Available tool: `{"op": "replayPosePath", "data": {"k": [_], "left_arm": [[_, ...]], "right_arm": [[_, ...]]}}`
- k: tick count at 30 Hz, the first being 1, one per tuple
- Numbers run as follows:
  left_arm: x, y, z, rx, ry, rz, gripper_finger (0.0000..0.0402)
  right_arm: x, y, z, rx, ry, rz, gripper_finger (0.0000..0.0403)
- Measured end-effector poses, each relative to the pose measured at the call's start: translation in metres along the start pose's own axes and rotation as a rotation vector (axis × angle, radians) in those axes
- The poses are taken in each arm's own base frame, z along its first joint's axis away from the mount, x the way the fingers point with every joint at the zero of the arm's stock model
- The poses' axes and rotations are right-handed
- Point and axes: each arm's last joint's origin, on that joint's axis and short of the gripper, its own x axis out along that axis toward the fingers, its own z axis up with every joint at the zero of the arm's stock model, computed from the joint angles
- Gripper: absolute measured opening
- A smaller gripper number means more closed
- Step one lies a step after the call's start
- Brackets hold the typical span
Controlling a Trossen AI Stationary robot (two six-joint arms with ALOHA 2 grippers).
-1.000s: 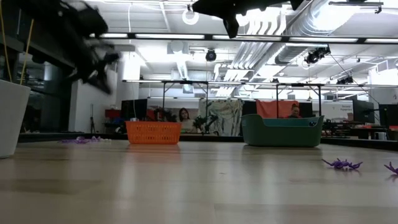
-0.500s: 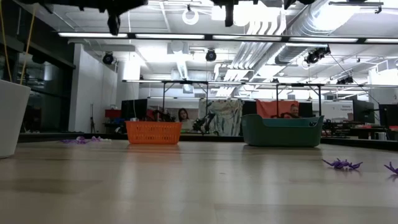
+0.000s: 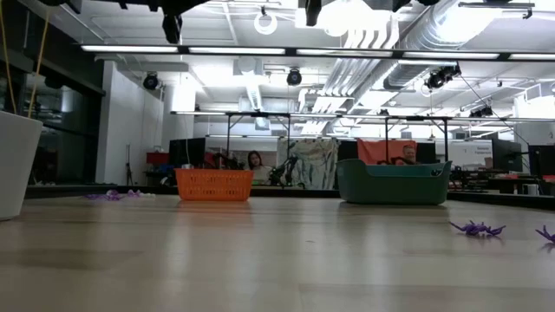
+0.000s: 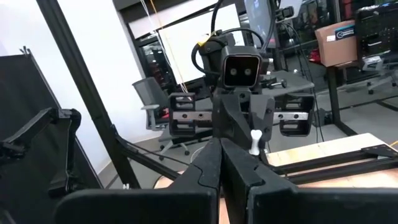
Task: Sort Halloween decoration
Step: Put the white bone toy into the yellow bin
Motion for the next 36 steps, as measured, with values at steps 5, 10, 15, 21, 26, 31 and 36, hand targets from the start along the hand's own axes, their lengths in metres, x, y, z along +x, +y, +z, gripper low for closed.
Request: {"op": "replayPosePath", "data": {"k": [5, 10, 15, 21, 26, 31, 36], "left_arm": [[0.000, 0.001, 0.000, -0.048, -0.004, 0.019, 0.0001], [0.009, -0.002, -0.009, -0.059, 0.045, 0.024, 0.0001], [0.043, -0.018, -0.022, 0.001, 0.145, -0.015, 0.0001], [0.100, -0.043, -0.059, 0.143, 0.311, -0.072, 0.0001], [0.147, -0.055, -0.101, 0.220, 0.430, -0.151, 0.0001], [0.196, -0.065, -0.131, 0.208, 0.409, -0.284, 0.0001], [0.242, -0.081, -0.149, 0.195, 0.355, -0.386, 0.0001]], "right_arm": [[0.000, 0.000, 0.001, 0.007, -0.009, 0.005, 0.0000], [-0.003, 0.002, 0.019, -0.012, -0.178, 0.049, 0.0000], [-0.010, 0.002, 0.038, -0.066, -0.366, 0.089, 0.0000], [-0.020, -0.002, 0.054, -0.118, -0.516, 0.106, 0.0000], [-0.026, -0.009, 0.061, -0.148, -0.581, 0.095, 0.0000], [-0.029, -0.014, 0.064, -0.152, -0.610, 0.059, 0.0000], [-0.031, -0.015, 0.068, -0.133, -0.677, -0.007, 0.0000]]}}
